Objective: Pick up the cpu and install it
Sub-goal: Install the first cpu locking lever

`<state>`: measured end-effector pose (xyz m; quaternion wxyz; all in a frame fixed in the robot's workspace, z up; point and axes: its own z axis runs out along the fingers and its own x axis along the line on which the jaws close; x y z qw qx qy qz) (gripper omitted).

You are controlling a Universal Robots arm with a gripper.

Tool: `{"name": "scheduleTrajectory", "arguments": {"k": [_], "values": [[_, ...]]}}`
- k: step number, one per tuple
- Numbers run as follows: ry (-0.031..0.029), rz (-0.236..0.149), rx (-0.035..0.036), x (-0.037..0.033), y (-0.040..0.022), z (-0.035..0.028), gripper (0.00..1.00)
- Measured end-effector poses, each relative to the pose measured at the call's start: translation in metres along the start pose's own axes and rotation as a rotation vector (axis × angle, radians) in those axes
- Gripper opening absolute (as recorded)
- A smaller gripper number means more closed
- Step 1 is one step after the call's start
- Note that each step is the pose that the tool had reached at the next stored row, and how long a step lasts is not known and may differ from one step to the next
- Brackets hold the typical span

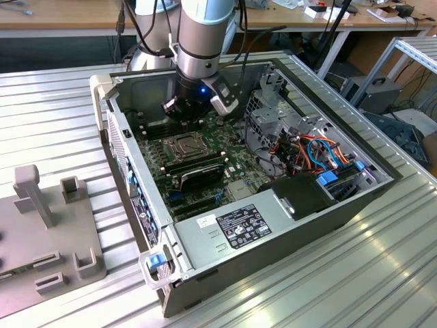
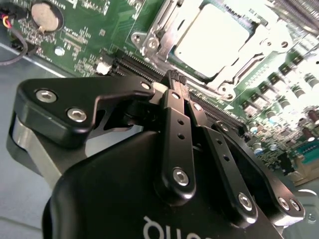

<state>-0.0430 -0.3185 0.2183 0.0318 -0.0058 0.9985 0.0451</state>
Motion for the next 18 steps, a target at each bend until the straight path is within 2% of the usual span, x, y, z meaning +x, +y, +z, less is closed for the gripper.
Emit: {"name": "scheduleTrajectory", "arguments": {"k": [2,3,4,12,18], "values": [[0.0003,-0.001,0.0176,0.0,0.0,0.0001,0.11],[0.0005,-0.001,0.0237,0.0,0.0,0.0,0.11],[0.0004,-0.002,0.0266,0.0,0.0,0.0001,0.11],[0.0005,-0.002,0.027,0.0,0.0,0.0,0.11],[0.0003,-0.002,0.0267,-0.0003,0.0004,-0.004,0.11]]}}
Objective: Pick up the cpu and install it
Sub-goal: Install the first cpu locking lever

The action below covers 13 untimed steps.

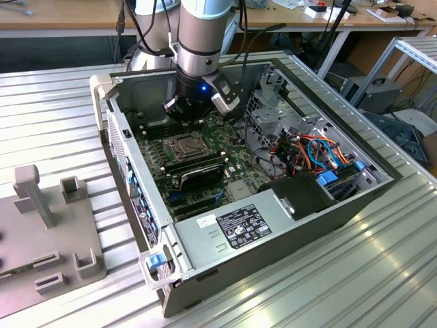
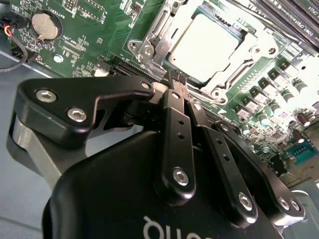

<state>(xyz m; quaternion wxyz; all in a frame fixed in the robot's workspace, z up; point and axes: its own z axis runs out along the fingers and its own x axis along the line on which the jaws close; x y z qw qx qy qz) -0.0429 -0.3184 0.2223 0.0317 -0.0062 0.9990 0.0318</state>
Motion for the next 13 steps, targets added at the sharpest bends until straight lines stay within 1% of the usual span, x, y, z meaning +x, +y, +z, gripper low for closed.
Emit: {"name": "scheduleTrajectory", "arguments": {"k": [4,6,7,8,9,10,11,12,13], "values": [[0.0005,0.0,0.0003,0.0,0.0,-0.0003,0.11],[0.0067,0.0,0.0028,-0.0002,-0.0001,-0.0004,0.11],[0.0108,0.0,0.0032,-0.0004,0.0,-0.0003,0.11],[0.017,0.001,0.0051,-0.0006,0.0,-0.0003,0.11],[0.0248,0.001,0.0073,-0.0009,-0.0001,-0.0003,0.11],[0.0358,0.002,0.0097,-0.0012,0.0,-0.0003,0.11],[0.0456,0.002,0.0113,-0.0015,-0.0001,-0.0002,0.11],[0.0597,0.003,0.0127,-0.0019,0.0,-0.0001,0.11],[0.0636,0.003,0.0134,-0.002,0.0,-0.0001,0.11]]}}
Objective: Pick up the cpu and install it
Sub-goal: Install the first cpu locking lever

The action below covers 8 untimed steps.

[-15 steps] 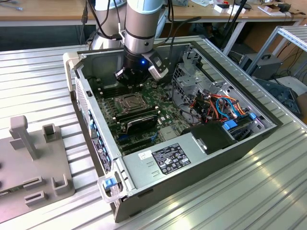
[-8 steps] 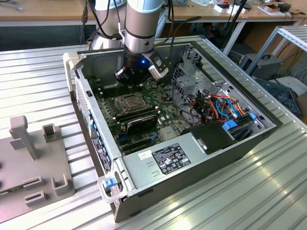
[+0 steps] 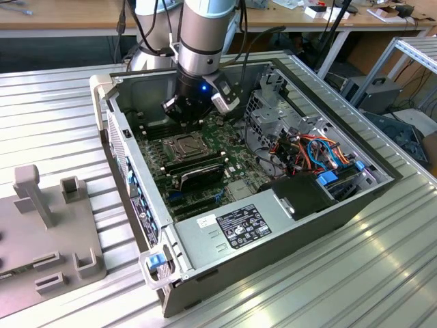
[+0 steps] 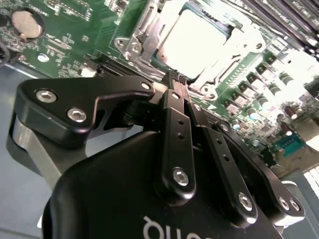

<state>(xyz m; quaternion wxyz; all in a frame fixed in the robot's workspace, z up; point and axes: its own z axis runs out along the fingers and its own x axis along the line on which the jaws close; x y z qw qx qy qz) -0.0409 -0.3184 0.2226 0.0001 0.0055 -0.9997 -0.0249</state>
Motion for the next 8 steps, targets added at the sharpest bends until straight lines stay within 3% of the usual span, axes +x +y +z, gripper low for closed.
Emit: {"name": "scheduleTrajectory", "arguments": {"k": [5,8], "values": [[0.001,0.0,0.0012,0.0001,-0.0002,0.0,0.11],[0.0007,0.001,0.0136,0.0003,-0.0001,-0.001,0.11]]}}
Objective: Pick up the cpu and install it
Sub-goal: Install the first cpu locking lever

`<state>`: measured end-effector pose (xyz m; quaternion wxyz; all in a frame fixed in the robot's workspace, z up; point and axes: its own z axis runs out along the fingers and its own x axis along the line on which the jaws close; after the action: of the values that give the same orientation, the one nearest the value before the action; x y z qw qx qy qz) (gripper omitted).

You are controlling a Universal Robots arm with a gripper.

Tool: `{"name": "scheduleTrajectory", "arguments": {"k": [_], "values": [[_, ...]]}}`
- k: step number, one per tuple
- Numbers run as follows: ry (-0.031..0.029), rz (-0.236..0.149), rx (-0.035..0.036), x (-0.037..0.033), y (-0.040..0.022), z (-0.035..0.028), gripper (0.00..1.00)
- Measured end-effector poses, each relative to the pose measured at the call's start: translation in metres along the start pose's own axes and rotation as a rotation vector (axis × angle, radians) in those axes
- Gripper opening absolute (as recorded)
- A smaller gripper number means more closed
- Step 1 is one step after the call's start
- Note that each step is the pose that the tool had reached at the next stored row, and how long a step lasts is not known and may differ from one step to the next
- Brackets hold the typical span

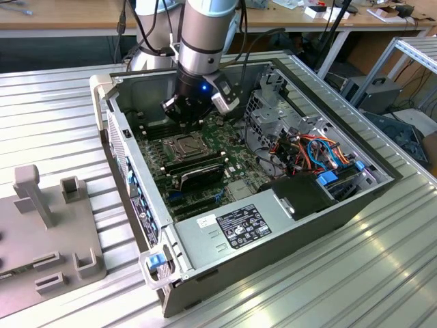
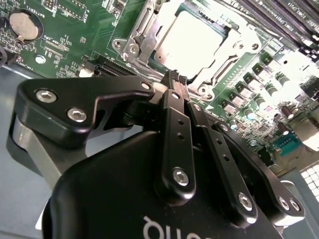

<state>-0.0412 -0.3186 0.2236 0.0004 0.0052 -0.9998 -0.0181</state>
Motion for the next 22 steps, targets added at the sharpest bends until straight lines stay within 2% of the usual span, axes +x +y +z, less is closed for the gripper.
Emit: {"name": "scheduleTrajectory", "arguments": {"k": [3,4,6,7,10,12,15,19,20,21,22], "values": [[-0.0002,0.0,0.0086,0.0,-0.0002,-0.0012,0.11],[-0.0003,0.001,0.0136,0.0001,-0.0003,-0.0013,0.11],[0.0002,0.001,0.0388,0.0001,-0.0006,-0.0015,0.11],[0.0002,0.001,0.0445,0.0001,-0.0006,-0.0014,0.11],[-0.0005,0.001,0.0445,0.0002,-0.001,-0.0014,0.11],[-0.0032,0.001,0.0442,0.0006,-0.0034,-0.0015,0.11],[-0.0089,0.001,0.0443,0.0013,-0.0091,-0.0017,0.11],[-0.012,0.001,0.0444,0.0015,-0.019,-0.0021,0.11],[-0.0127,0.001,0.0444,0.0016,-0.0213,-0.0102,0.11],[-0.0158,0.001,0.0408,0.0022,-0.021,-0.0209,0.11],[-0.0245,0.0,0.038,0.0038,-0.0209,-0.021,0.11]]}}
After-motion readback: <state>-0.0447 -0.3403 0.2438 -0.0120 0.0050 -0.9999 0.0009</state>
